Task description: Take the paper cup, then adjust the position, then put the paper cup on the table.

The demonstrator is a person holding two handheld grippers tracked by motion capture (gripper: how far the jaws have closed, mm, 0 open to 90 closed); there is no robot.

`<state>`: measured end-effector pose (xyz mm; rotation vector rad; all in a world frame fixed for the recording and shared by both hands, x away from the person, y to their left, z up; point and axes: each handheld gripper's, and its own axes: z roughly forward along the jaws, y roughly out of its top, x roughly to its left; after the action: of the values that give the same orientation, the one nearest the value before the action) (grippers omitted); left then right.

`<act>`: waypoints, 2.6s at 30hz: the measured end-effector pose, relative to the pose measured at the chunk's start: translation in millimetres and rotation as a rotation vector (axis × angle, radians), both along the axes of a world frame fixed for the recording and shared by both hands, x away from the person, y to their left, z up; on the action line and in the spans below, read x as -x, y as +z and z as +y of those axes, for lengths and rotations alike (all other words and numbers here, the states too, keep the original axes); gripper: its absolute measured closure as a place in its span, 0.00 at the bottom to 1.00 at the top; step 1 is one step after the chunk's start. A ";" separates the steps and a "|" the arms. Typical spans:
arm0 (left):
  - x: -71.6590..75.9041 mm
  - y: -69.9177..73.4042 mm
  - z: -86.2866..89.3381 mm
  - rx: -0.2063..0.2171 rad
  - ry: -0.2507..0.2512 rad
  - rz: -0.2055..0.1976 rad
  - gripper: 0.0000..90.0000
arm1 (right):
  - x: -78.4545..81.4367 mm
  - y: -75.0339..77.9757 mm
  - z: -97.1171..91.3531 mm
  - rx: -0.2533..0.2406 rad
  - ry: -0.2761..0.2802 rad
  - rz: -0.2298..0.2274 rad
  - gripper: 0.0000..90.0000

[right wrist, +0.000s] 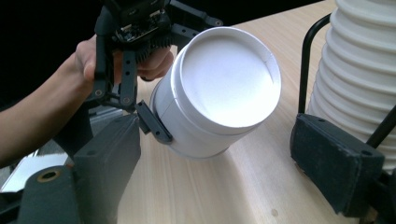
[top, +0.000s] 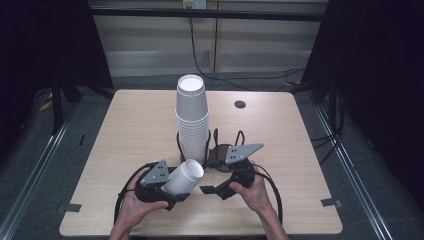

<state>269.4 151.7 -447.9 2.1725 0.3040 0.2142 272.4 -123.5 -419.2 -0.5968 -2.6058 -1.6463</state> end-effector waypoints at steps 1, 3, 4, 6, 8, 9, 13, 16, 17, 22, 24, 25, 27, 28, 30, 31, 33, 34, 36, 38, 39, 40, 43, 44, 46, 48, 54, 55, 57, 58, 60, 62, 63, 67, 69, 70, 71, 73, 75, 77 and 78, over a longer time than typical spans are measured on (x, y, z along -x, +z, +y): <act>0.0 -0.3 -0.3 0.005 0.003 0.006 0.18 | -0.6 0.2 0.0 0.005 0.006 0.007 0.14; -0.5 -0.2 -1.1 -0.006 0.011 -0.001 0.18 | -3.1 -0.4 0.1 0.023 0.028 0.035 0.14; -0.6 0.4 -1.5 -0.014 0.010 0.000 0.18 | -3.9 -0.7 0.4 0.037 0.029 0.038 0.14; -0.8 1.7 -3.0 -0.029 -0.003 0.003 0.18 | -5.2 -0.5 0.9 0.052 0.047 0.051 0.14; -1.0 4.2 -4.4 -0.051 -0.004 -0.004 0.18 | -5.9 0.3 2.0 0.066 0.051 0.049 0.15; -1.4 5.3 -4.5 -0.050 -0.004 -0.009 0.18 | -6.0 0.7 3.2 0.076 0.058 0.053 0.15; -5.3 8.2 -3.9 -0.103 -0.015 -0.005 0.18 | -6.1 1.2 5.8 0.137 0.061 0.046 0.15; -5.1 10.1 -5.2 -0.125 -0.029 -0.008 0.18 | -5.9 -0.4 6.4 0.151 0.066 0.048 0.15; -4.6 10.1 -5.9 -0.122 -0.032 -0.005 0.18 | -6.0 -1.3 7.1 0.157 0.070 0.051 0.15; -3.5 11.3 -9.2 -0.141 -0.053 -0.010 0.18 | -6.8 -1.3 8.8 0.185 0.078 0.051 0.16; -1.9 12.6 -11.0 -0.156 -0.061 -0.013 0.18 | -6.4 -0.9 7.8 0.184 0.081 0.050 0.16; -2.0 13.0 -12.0 -0.170 -0.062 -0.018 0.18 | -6.0 -0.9 7.9 0.192 0.086 0.048 0.16; -2.8 12.1 -15.7 -0.206 -0.060 -0.028 0.18 | -5.8 -1.1 8.3 0.207 0.093 0.053 0.16; -3.4 11.1 -17.1 -0.215 -0.066 -0.024 0.18 | -6.0 -1.4 8.6 0.214 0.094 0.052 0.16; -3.3 8.7 -19.3 -0.239 -0.075 -0.020 0.18 | -7.1 -2.7 8.9 0.233 0.094 0.052 0.16; -3.2 8.0 -20.1 -0.248 -0.073 -0.020 0.18 | -8.3 -4.0 9.0 0.244 0.096 0.059 0.16; -3.2 7.0 -22.0 -0.262 -0.069 -0.022 0.18 | -10.2 -6.3 9.5 0.260 0.103 0.069 0.16; -3.6 7.3 -22.4 -0.269 -0.066 -0.024 0.18 | -11.4 -7.2 10.0 0.269 0.105 0.077 0.16; -3.3 8.0 -24.3 -0.277 -0.077 -0.022 0.18 | -13.7 -8.3 10.5 0.275 0.094 0.091 0.16; -2.6 9.5 -26.6 -0.297 -0.093 -0.023 0.18 | -15.3 -9.0 10.7 0.293 0.093 0.096 0.16; -2.2 9.9 -27.6 -0.299 -0.095 -0.026 0.18 | -16.0 -10.0 11.0 0.301 0.098 0.101 0.16; -2.2 10.5 -28.6 -0.307 -0.097 -0.029 0.18 | -16.3 -10.5 11.2 0.309 0.102 0.098 0.16; -2.0 11.7 -30.9 -0.313 -0.103 -0.028 0.18 | -15.5 -12.2 13.5 0.338 0.112 0.097 0.16; -2.0 12.3 -31.5 -0.319 -0.111 -0.029 0.18 | -15.8 -12.4 13.9 0.346 0.121 0.098 0.18; -1.0 12.7 -32.6 -0.325 -0.118 -0.029 0.18 | -16.3 -13.2 15.5 0.360 0.138 0.102 0.20; -0.8 12.5 -33.2 -0.333 -0.121 -0.040 0.18 | -16.5 -13.7 17.4 0.378 0.152 0.116 0.20; -0.5 9.6 -36.0 -0.360 -0.142 -0.019 0.18 | -17.3 -13.3 20.7 0.410 0.167 0.121 0.21; -0.6 9.8 -36.6 -0.370 -0.145 -0.018 0.18 | -17.9 -13.9 21.0 0.412 0.169 0.125 0.21; -0.3 9.8 -38.3 -0.361 -0.151 -0.016 0.18 | -18.6 -15.7 22.4 0.419 0.174 0.131 0.22; -0.4 9.9 -38.5 -0.358 -0.153 -0.020 0.18 | -19.2 -16.8 23.7 0.422 0.184 0.140 0.22; -0.7 10.5 -40.2 -0.368 -0.164 -0.020 0.18 | -19.5 -17.1 25.4 0.436 0.197 0.136 0.23; -0.7 9.5 -42.1 -0.366 -0.168 -0.021 0.18 | -19.5 -17.0 27.0 0.435 0.203 0.145 0.25; -0.7 9.6 -43.1 -0.371 -0.168 -0.017 0.18 | -19.6 -17.0 28.0 0.434 0.213 0.146 0.25; 2.3 10.8 -46.1 -0.370 -0.188 -0.020 0.18 | -20.6 -18.2 32.8 0.443 0.231 0.139 0.25; 3.4 10.6 -46.6 -0.376 -0.185 -0.016 0.18 | -20.4 -17.7 33.7 0.443 0.233 0.139 0.25; 3.4 10.6 -47.0 -0.392 -0.192 -0.019 0.18 | -20.8 -17.7 34.1 0.438 0.242 0.132 0.25; 4.1 9.8 -47.5 -0.393 -0.193 -0.020 0.18 | -20.5 -17.5 34.7 0.437 0.245 0.131 0.25; 5.3 8.6 -48.6 -0.396 -0.198 -0.018 0.18 | -18.9 -16.9 35.9 0.441 0.247 0.136 0.24; 5.7 7.9 -49.9 -0.403 -0.203 -0.017 0.18 | -19.6 -15.7 36.5 0.441 0.254 0.129 0.24; 4.9 8.1 -50.7 -0.416 -0.208 -0.029 0.18 | -19.9 -14.7 36.8 0.446 0.251 0.130 0.23; 5.9 6.7 -51.5 -0.401 -0.201 -0.017 0.18 | -19.9 -14.0 37.1 0.454 0.248 0.139 0.22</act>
<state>263.5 100.2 -441.2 2.5769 0.0302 0.1921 292.2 -86.4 -433.2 -0.3528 -2.8159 -0.9158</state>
